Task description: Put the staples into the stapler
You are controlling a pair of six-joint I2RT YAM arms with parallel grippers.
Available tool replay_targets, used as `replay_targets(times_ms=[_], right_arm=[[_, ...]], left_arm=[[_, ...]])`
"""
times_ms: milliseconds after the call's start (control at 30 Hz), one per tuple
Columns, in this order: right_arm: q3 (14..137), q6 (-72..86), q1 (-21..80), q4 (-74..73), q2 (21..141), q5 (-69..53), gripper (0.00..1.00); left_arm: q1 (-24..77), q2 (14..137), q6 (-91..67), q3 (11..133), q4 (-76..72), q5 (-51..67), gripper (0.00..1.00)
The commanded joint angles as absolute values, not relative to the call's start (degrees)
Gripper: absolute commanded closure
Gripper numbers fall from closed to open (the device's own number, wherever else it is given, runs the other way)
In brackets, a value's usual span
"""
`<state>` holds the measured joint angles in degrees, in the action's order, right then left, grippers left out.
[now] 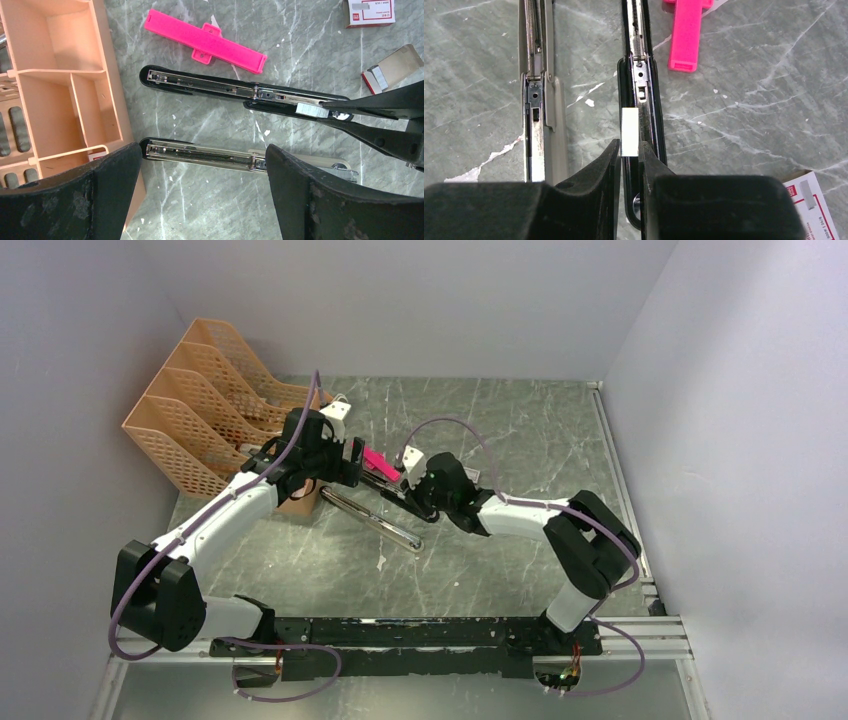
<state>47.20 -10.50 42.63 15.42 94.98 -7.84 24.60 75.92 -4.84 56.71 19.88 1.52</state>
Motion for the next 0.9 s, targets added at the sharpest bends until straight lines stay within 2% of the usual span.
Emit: replay_targets(times_ms=[0,867], right_arm=[[46.4,-9.4,43.5,17.6,94.7,-4.3,1.0],[47.2,-9.5,42.1,16.5,96.9,-4.3,1.0]], left_arm=[[25.0,74.8,-4.2,56.5,18.2,1.3,0.03],[25.0,74.9,-4.2,56.5,18.1,1.3,0.03]])
